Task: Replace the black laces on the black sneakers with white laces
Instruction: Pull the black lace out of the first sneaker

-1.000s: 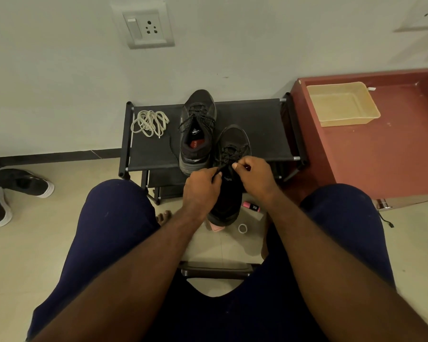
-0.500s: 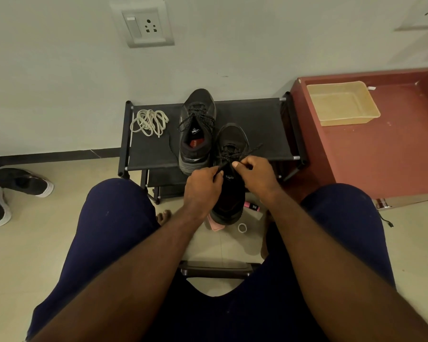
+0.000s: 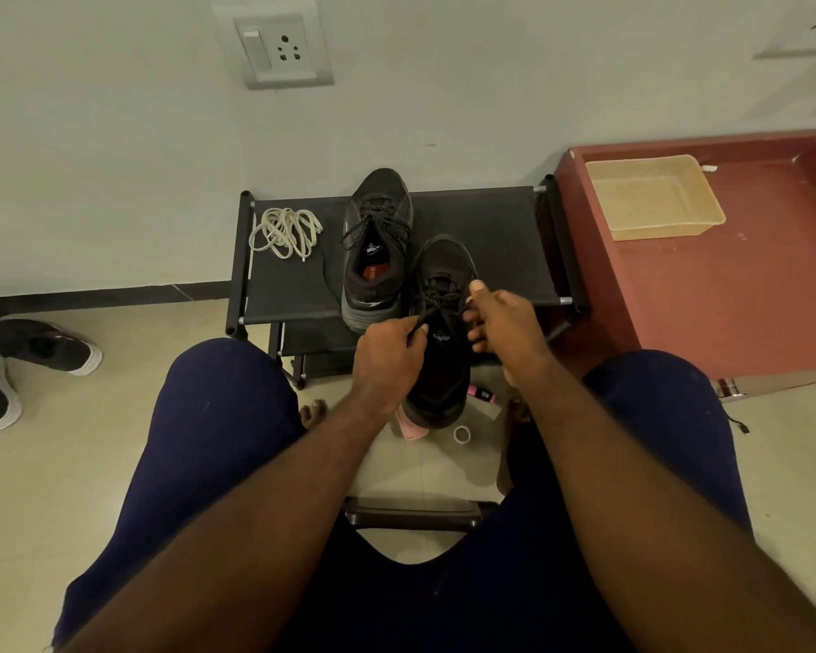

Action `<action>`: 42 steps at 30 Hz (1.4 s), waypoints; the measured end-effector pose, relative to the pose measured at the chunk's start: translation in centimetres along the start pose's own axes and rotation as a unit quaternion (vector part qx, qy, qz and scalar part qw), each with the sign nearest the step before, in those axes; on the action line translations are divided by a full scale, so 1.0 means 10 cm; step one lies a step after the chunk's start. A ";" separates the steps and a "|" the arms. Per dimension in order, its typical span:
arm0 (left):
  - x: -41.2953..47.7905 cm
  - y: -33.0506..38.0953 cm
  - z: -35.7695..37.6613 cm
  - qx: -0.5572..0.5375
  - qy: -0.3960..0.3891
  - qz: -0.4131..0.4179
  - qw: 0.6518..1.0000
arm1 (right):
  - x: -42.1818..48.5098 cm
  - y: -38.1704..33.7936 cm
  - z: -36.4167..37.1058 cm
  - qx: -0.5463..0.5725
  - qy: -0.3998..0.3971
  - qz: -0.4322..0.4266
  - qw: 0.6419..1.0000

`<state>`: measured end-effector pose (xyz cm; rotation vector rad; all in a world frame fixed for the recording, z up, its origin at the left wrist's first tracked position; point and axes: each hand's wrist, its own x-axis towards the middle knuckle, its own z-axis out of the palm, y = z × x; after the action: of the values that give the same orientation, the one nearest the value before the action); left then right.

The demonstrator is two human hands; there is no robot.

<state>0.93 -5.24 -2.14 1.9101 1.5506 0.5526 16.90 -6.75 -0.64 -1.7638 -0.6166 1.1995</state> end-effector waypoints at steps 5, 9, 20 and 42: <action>0.01 -0.04 -0.02 -0.003 -0.016 0.001 1.000 | 0.02 0.13 0.09 -0.216 -0.008 -0.076 0.973; 0.01 -0.04 -0.04 -0.013 -0.009 -0.004 1.000 | -0.02 -0.05 0.04 -0.054 0.003 -0.073 0.996; -0.02 -0.01 -0.01 -0.011 -0.013 -0.005 1.000 | -0.06 0.09 0.01 -0.168 -0.049 -0.089 0.981; -0.01 0.02 -0.02 -0.029 -0.012 -0.009 0.999 | -0.03 -0.19 -0.15 0.067 0.019 -0.025 0.997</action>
<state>0.96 -5.32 -1.82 1.8509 1.5190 0.5577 18.25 -6.68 1.36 -1.6467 -0.5412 1.1439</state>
